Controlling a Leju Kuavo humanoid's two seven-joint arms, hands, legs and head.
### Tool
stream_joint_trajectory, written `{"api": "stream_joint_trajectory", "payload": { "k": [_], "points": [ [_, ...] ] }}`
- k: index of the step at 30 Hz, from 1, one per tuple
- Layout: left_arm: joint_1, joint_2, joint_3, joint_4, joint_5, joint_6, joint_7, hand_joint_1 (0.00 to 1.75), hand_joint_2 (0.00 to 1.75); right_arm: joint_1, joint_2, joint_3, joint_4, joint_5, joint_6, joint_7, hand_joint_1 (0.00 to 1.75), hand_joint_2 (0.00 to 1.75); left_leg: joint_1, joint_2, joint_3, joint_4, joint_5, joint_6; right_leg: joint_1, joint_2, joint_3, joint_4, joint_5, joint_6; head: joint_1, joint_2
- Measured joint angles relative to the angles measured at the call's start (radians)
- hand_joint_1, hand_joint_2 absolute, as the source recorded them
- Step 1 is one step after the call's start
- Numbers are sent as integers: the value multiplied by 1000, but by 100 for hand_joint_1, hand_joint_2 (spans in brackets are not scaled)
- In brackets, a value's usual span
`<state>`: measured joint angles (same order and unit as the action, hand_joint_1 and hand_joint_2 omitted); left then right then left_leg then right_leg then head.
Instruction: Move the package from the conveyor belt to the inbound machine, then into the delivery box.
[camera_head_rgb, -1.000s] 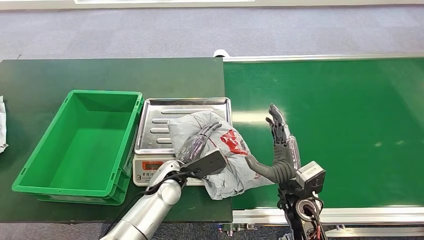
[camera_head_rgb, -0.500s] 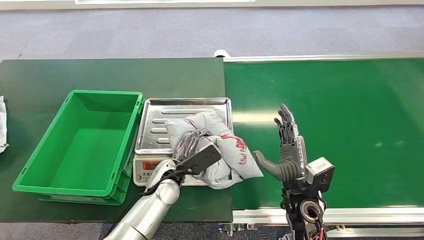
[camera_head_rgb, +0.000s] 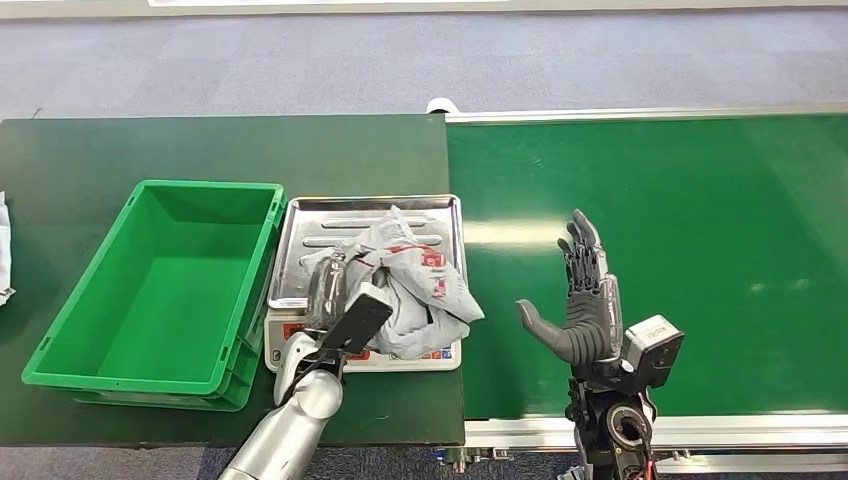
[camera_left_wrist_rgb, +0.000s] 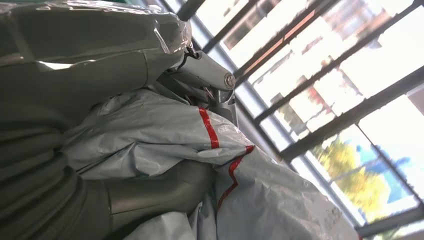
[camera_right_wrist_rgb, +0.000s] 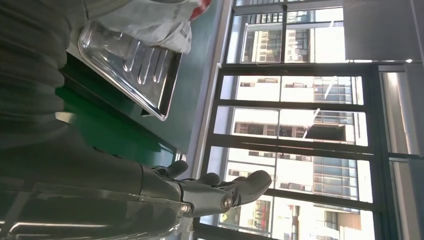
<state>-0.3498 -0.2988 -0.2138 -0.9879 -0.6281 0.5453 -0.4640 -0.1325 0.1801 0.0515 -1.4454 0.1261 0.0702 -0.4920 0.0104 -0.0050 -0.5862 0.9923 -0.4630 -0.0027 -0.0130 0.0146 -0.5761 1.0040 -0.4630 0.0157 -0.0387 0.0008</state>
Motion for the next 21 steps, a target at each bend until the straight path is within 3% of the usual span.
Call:
{"api": "stream_joint_trajectory", "payload": {
  "k": [4,7,14,21],
  "points": [
    [16,6,19,-73,7,100,-64,175,175,0,5,-2,0,-7,0,1,0,175,0,-1,-2,0,0,0,0,0,-1,0,0,0,0,0],
    [23,6,52,-140,-83,143,-99,175,175,0,7,-2,0,-11,-2,-3,0,175,0,-1,-2,0,0,0,0,0,-2,0,0,0,0,0],
    [13,-11,260,-363,-278,146,-209,175,175,6,7,-2,0,-42,-23,-26,0,175,0,0,-3,0,0,0,0,0,-3,0,0,0,0,0],
    [-8,-15,426,-565,-194,147,-230,175,175,13,2,-8,0,-62,-36,-30,0,175,0,0,-3,0,0,0,0,0,-3,0,-1,0,0,0]
  ]
}}
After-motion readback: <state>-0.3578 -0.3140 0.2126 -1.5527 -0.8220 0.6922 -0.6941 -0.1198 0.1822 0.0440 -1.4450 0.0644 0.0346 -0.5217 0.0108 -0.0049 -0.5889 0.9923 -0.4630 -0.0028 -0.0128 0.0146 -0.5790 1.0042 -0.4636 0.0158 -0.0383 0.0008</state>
